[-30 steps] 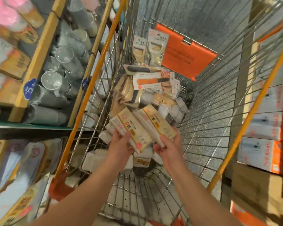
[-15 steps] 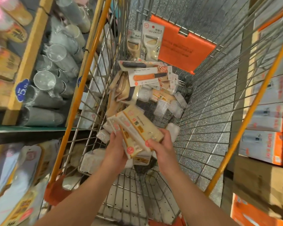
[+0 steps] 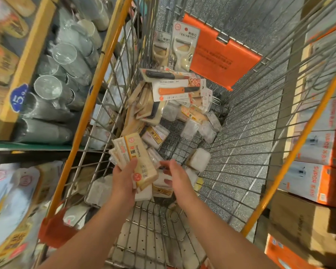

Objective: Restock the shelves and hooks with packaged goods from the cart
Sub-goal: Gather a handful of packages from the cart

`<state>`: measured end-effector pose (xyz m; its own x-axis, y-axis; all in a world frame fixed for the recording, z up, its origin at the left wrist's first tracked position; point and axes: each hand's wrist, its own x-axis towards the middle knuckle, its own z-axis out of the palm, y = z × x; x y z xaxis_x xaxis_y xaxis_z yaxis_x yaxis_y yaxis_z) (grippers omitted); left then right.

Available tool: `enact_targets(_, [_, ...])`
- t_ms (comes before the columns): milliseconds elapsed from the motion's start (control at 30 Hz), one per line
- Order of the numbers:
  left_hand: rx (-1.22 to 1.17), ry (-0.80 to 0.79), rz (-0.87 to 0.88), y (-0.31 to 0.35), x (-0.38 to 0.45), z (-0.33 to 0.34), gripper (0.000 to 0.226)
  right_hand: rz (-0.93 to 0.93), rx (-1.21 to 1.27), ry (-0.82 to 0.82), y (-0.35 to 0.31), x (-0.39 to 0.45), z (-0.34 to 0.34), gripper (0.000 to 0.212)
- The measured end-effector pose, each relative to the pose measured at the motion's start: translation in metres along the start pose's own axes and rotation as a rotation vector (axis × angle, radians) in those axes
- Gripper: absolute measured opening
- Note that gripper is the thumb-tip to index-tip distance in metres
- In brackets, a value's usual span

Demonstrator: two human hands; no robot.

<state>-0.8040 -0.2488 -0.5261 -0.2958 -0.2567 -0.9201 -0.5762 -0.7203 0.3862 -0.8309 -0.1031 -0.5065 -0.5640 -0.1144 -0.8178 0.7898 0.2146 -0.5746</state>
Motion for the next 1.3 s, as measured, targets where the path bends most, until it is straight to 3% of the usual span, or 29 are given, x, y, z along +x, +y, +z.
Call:
enact_targets(133, [-0.001,0.054,-0.046,-0.005,0.009,-0.016,0.036,0.128,0.079,0.156,-0.023,0.041,-0.015,0.039])
enact_targets(200, [-0.001,0.100,-0.060,-0.007,0.013,-0.020,0.038,0.124,-0.004,0.176,-0.030,0.062,-0.019,0.034])
enact_targets(367, [0.008,0.154,-0.074,-0.009,0.012,-0.019,0.036,0.032,-0.148,-0.027,-0.049,0.090,0.004,0.028])
enact_targets(567, [-0.060,0.148,-0.060,-0.016,-0.026,-0.022,0.033,0.368,-0.045,-0.190,-0.054,0.117,0.064,0.057])
enact_targets(733, [-0.062,0.220,-0.025,-0.014,-0.031,-0.022,0.033,0.421,0.128,-0.197,-0.055,0.135,0.090,0.085])
enact_targets(767, [-0.056,0.235,-0.025,-0.013,-0.028,-0.023,0.033,0.422,0.152,-0.202,-0.055,0.141,0.095,0.084])
enact_targets(867, [-0.017,0.267,-0.028,-0.012,-0.022,-0.027,0.035,0.398,0.138,-0.171,-0.056,0.150,0.100,0.041])
enact_targets(933, [-0.012,0.272,-0.021,-0.013,-0.022,-0.027,0.036,0.426,0.156,-0.161,-0.055,0.152,0.097,0.034])
enact_targets(1100, [-0.057,0.242,-0.010,-0.012,-0.024,-0.026,0.034,0.448,0.088,-0.219,-0.042,0.130,0.073,0.038])
enact_targets(1200, [-0.085,0.204,-0.006,-0.010,-0.025,-0.025,0.036,0.422,0.034,-0.252,-0.035,0.097,0.040,0.029])
enact_targets(1300, [-0.059,0.126,0.025,-0.006,-0.030,-0.022,0.034,0.311,-0.123,-0.222,-0.036,0.057,0.006,0.047])
